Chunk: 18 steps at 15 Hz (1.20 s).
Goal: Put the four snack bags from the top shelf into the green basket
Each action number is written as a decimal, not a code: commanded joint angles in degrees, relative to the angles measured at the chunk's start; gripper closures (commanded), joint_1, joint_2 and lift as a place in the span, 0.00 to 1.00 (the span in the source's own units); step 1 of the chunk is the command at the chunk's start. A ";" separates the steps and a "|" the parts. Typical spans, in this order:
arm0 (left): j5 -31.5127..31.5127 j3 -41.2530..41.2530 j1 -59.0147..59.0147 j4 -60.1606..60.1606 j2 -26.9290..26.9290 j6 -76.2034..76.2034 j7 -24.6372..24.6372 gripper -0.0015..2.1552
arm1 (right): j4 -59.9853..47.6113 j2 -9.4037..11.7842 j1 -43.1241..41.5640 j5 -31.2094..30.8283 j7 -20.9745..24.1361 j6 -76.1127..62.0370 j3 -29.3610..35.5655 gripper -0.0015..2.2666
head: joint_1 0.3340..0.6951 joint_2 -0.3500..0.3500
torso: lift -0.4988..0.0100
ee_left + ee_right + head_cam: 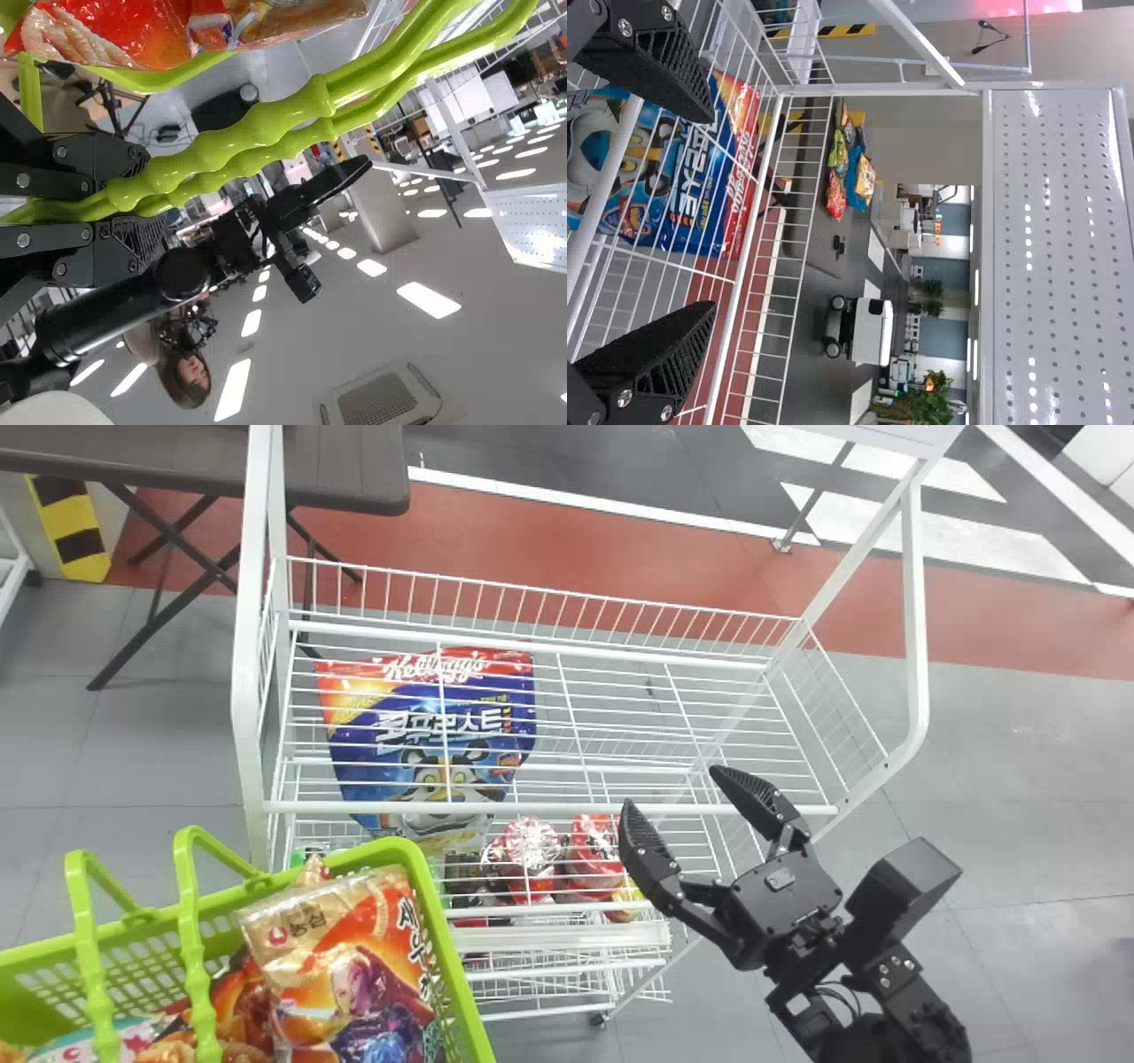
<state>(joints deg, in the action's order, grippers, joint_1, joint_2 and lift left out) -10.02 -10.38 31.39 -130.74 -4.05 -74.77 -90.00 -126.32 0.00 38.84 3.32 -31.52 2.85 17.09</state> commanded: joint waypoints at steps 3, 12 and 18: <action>0.26 0.18 0.43 -0.74 0.00 -1.66 -0.57 1.00 | 2.92 -0.05 0.01 -0.33 1.02 -4.11 -1.19 0.03 | 1.00 0.00 | 0.98; 0.70 0.18 1.66 -1.89 0.00 -3.06 -0.57 1.00 | 6.88 -0.05 -0.16 -0.33 1.99 -12.20 -3.73 0.03 | 1.00 0.00 | 0.98; 1.76 0.53 1.57 -1.71 -0.17 -3.06 -0.57 1.00 | 7.23 -0.05 0.19 -0.77 3.66 -11.85 -4.79 0.03 | 1.00 0.00 | 0.98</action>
<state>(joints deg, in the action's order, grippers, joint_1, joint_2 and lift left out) -8.91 -10.06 33.06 -132.63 -4.21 -77.83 -90.00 -119.30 0.00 38.92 2.91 -28.18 -9.05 12.76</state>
